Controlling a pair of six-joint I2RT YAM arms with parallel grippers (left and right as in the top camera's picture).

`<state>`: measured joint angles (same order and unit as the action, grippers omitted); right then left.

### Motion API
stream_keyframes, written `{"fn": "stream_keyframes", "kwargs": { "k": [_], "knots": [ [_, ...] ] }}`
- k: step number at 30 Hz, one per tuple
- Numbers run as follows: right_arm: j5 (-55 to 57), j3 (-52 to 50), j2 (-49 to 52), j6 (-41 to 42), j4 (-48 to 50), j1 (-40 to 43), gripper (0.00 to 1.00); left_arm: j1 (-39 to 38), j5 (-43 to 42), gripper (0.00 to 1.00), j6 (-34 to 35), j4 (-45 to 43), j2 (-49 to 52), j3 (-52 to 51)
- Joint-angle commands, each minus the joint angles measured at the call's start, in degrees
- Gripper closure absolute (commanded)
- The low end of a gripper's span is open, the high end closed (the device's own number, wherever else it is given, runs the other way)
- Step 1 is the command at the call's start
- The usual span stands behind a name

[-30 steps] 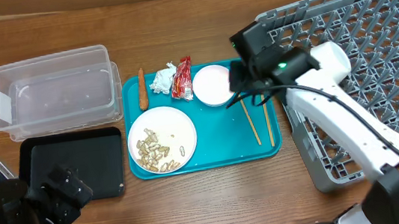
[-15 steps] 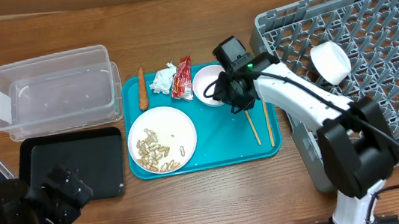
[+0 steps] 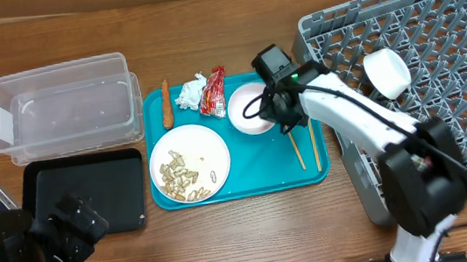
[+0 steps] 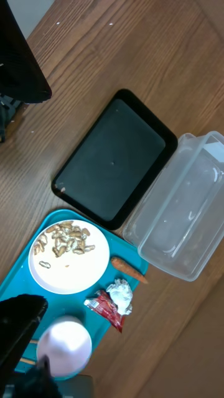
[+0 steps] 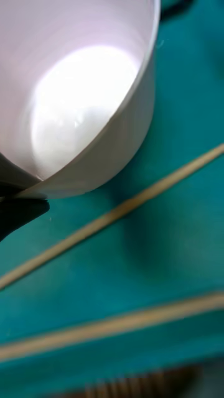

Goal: Sort waste into correct bins and load items into the dishwasher
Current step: 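Carry the pink bowl to the rack's back right and release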

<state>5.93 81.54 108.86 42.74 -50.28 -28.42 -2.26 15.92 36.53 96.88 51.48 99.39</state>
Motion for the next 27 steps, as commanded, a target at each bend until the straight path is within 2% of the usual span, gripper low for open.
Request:
{"fn": "stream_keyframes", "kwargs": {
  "k": [1, 4, 9, 11, 20, 25, 27],
  "knots": [
    [16.6, 2.9, -9.0, -4.1, -0.5, 0.9, 0.96, -0.4, 1.0, 0.0, 0.7, -0.1, 0.0, -0.3],
    [34.3, 2.9, -13.4, -5.2, -1.6, 2.0, 0.96, -0.4, 1.0, 0.0, 0.7, -0.1, 0.0, -0.3],
    [71.3, 2.9, -16.1, -7.4, -1.7, 5.9, 0.96, -0.4, 1.0, 0.0, 0.7, -0.1, 0.0, -0.3],
    [78.6, 2.9, -15.6, -7.4, -1.7, 9.3, 0.96, -0.4, 1.0, 0.0, 0.7, -0.1, 0.0, -0.3],
    [69.7, 2.8, -11.6, -12.4, 0.8, 28.1, 0.96, -0.4, 1.0, 0.0, 0.7, -0.1, 0.0, -0.3],
    [61.5, 2.8, -7.1, -20.7, 5.4, 33.0, 0.96, -0.4, 1.0, 0.0, 0.7, -0.1, 0.0, -0.3],
    [61.7, 2.8, -5.1, -23.0, 7.4, 33.5, 0.96, -0.4, 1.0, 0.0, 0.7, -0.1, 0.0, -0.3]
  ]
}}
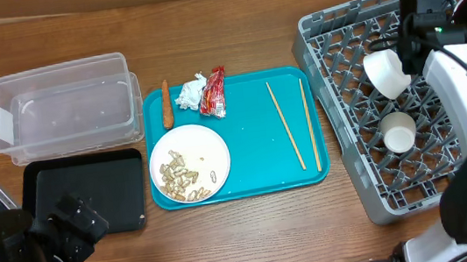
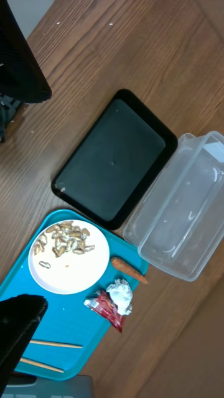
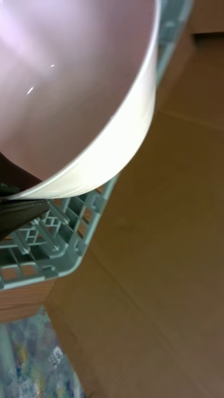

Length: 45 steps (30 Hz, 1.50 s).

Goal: Sort waste into correct bins and load items into the dishwasher
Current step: 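Carry the pink bowl to the rack's back right and release, then grasp one wooden chopstick on the tray with the right gripper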

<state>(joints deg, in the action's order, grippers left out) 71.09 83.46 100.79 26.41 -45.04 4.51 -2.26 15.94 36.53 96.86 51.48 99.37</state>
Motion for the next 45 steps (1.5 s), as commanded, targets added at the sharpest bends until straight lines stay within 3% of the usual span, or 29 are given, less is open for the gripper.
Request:
{"fn": "stream_keyframes", "kwargs": {
  "k": [1, 15, 26, 28, 30, 36, 39, 45],
  "knots": [
    [-3.0, 0.9, 4.1, -9.0, 4.3, 0.7, 0.96, -0.4, 1.0, 0.0, 0.7, -0.1, 0.0, -0.3],
    [7.0, 0.9, 15.8, -37.7, 27.5, 0.9, 0.96, -0.4, 1.0, 0.0, 0.7, -0.1, 0.0, -0.3],
    [8.3, 0.9, 17.6, -38.6, 25.6, -2.1, 0.96, -0.4, 1.0, 0.0, 0.7, -0.1, 0.0, -0.3],
    [9.0, 0.9, 17.6, -38.6, 25.4, -3.4, 0.91, -0.4, 1.0, 0.0, 0.7, -0.1, 0.0, -0.3],
    [10.3, 0.9, 17.6, -38.6, 25.4, -4.8, 0.79, -0.4, 1.0, 0.0, 0.7, -0.1, 0.0, -0.3],
    [12.9, 0.9, 16.1, -38.6, 25.2, -10.0, 0.33, -0.4, 1.0, 0.0, 0.7, -0.1, 0.0, -0.3],
    [13.6, 0.9, 14.1, -38.6, 25.7, -12.5, 0.27, -0.4, 1.0, 0.0, 0.7, -0.1, 0.0, -0.3],
    [10.5, 0.9, 6.6, -38.7, 26.3, -18.2, 0.24, -0.4, 1.0, 0.0, 0.7, -0.1, 0.0, -0.3]
  ]
}}
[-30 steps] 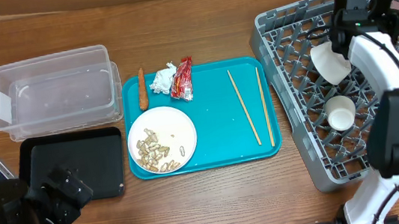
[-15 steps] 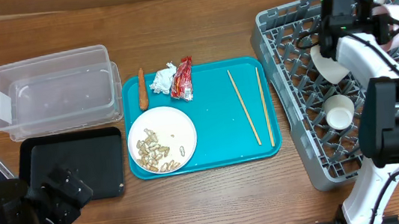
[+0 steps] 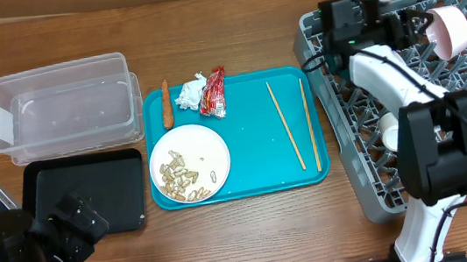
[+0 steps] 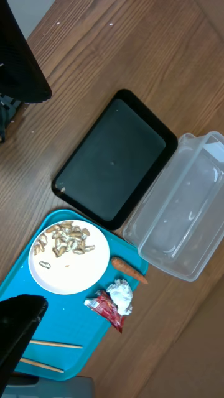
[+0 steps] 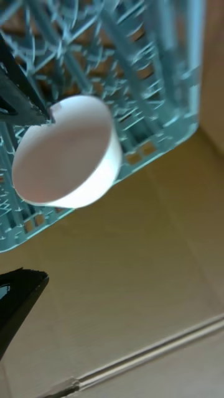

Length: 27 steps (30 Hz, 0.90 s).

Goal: Sort waste into correct bins and load items into the dishwasher
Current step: 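Grasp one wooden chopstick on the tray with the right gripper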

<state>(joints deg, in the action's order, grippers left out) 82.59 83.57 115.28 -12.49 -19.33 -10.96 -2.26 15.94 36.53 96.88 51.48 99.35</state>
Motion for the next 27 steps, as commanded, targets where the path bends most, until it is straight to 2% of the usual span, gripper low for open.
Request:
{"fn": "stream_keyframes", "kwargs": {
  "k": [1, 5, 8, 9, 12, 14, 15, 17, 22, 27],
  "knots": [
    [-2.5, 0.8, -9.2, 0.2, 0.3, -3.7, 0.24, -0.4, 1.0, 0.0, 0.7, -0.1, 0.0, -0.3],
    [-15.7, 0.8, -15.3, 0.6, -5.3, -9.3, 0.24, -0.4, 1.0, 0.0, 0.7, -0.1, 0.0, -0.3],
    [-34.3, 0.8, -20.1, 8.5, -14.0, -14.3, 0.25, -0.4, 1.0, 0.0, 0.7, -0.1, 0.0, -0.3],
    [-48.2, 0.8, -21.9, 16.0, -20.5, -16.0, 0.28, -0.4, 1.0, 0.0, 0.7, -0.1, 0.0, -0.3],
    [-71.0, 0.7, -21.9, 27.0, -29.3, -16.2, 0.31, -0.4, 1.0, 0.0, 0.7, -0.1, 0.0, -0.3],
    [-81.9, -0.1, -20.9, 30.8, -32.3, -15.8, 0.32, -0.4, 1.0, 0.0, 0.7, -0.1, 0.0, -0.3],
    [-85.5, -0.8, -20.4, 31.0, -32.7, -15.8, 0.36, -0.4, 1.0, 0.0, 0.7, -0.1, 0.0, -0.3],
    [-89.9, -2.3, -19.4, 31.0, -32.8, -15.9, 0.39, -0.4, 1.0, 0.0, 0.7, -0.1, 0.0, -0.3],
    [-89.7, -3.5, -14.1, 30.9, -34.6, -16.3, 0.4, -0.4, 1.0, 0.0, 0.7, -0.1, 0.0, -0.3],
    [-84.0, -4.4, -8.3, 30.0, -34.8, -16.3, 0.42, -0.4, 1.0, 0.0, 0.7, -0.1, 0.0, -0.3]
  ]
}}
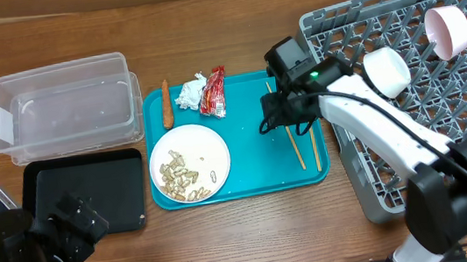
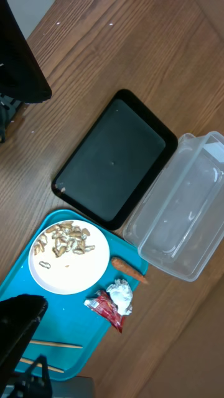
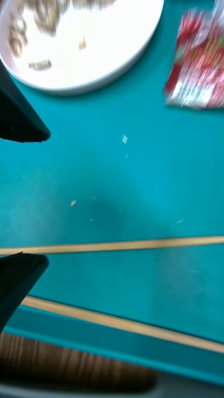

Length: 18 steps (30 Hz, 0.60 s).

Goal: Sort waste into correct bins and load items into the dishwasher
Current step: 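Grasp one wooden chopstick on the tray with the right gripper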

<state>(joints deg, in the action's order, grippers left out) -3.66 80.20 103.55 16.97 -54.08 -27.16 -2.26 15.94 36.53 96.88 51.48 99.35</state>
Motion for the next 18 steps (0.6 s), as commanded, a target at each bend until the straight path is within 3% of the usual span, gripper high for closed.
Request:
{"fn": "stream_keyframes", "kwargs": {
  "k": [1, 5, 15, 18],
  "knots": [
    [2.6, -1.3, 4.4, -0.1, 0.1, -0.1, 0.43, -0.4, 1.0, 0.0, 0.7, -0.1, 0.0, -0.3],
    [4.2, -1.5, 8.8, -3.5, 0.2, -0.1, 0.51, -0.4, 1.0, 0.0, 0.7, -0.1, 0.0, -0.3],
    [2.2, -1.5, 15.0, -6.0, 0.2, -0.1, 0.53, -0.4, 1.0, 0.0, 0.7, -0.1, 0.0, -0.3],
    [1.0, -1.5, 15.1, -6.8, -0.1, -0.1, 0.88, -0.4, 1.0, 0.0, 0.7, -0.1, 0.0, -0.3]
  ]
}}
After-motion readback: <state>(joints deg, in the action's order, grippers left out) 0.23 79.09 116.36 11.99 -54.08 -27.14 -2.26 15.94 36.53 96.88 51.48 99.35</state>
